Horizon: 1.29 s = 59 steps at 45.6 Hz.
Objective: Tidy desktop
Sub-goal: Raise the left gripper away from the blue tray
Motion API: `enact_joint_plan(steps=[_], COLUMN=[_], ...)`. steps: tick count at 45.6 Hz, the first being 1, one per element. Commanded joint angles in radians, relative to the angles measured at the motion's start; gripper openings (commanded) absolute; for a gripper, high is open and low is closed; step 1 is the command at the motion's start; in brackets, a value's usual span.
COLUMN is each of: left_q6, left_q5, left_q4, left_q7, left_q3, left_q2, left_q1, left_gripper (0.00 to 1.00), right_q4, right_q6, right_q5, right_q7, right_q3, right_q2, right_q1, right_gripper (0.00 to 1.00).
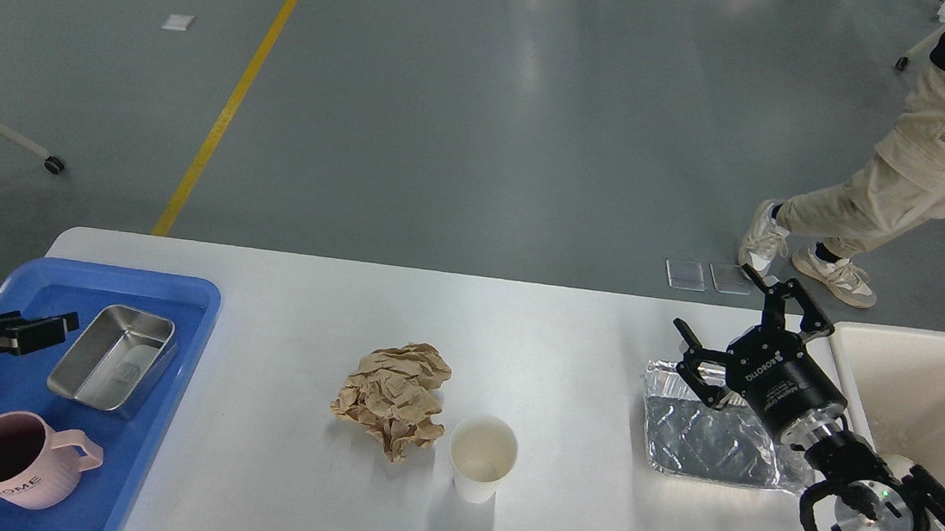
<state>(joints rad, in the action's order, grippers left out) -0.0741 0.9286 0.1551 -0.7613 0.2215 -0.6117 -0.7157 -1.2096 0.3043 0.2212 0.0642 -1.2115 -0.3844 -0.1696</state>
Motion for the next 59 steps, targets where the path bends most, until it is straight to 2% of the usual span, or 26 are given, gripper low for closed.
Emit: enact_joint_plan(steps=[1, 5, 16, 27, 35, 45, 52, 59], left_q6=[-0.153, -0.240, -0.317, -0.345, -0.426, -0.481, -0.481, -0.481], left_q5=[-0.114, -0.186, -0.254, -0.352, -0.372, -0.375, -0.376, -0.376], left_q4=[0.003, -0.002, 0.006, 0.023, 0.106, 0.213, 0.323, 0.431], left_q7=[0.010, 0.025, 0.066, 0.068, 0.074, 0.071, 0.080, 0.103], left_q3=[-0.043, -0.054, -0.096, -0.355, -0.631, -0.758, -0.976, -1.126], left_q2=[0.003, 0.001, 0.007, 0.064, 0.055, 0.017, 0.010, 0.021], left_q1=[-0.056, -0.085, -0.148, -0.140, -0.108, -0.050, 0.054, 0.156], left_gripper=[0.91, 0.93, 0.95, 0.96, 0.96, 0.97, 0.97, 0.97], right_q4=[0.001, 0.002, 0.002, 0.002, 0.008, 0.013, 0.025, 0.051], right_q6=[-0.002, -0.004, -0.004, -0.005, -0.007, -0.017, -0.019, -0.019], right_q5=[0.001, 0.001, 0.020, 0.050, 0.053, 0.055, 0.075, 0.095], right_q7=[-0.001, -0.001, -0.001, -0.001, -0.001, -0.001, -0.001, -0.001], right_q3=[0.003, 0.003, 0.004, 0.040, 0.053, 0.066, 0.067, 0.067], right_q2=[-0.004, -0.007, -0.014, -0.051, -0.088, -0.102, -0.102, -0.099], right_q1=[-0.001, -0.001, -0.002, -0.007, -0.010, -0.008, -0.002, -0.001], right_gripper=[1.00, 1.00, 1.00, 1.00, 1.00, 1.00, 1.00, 1.00])
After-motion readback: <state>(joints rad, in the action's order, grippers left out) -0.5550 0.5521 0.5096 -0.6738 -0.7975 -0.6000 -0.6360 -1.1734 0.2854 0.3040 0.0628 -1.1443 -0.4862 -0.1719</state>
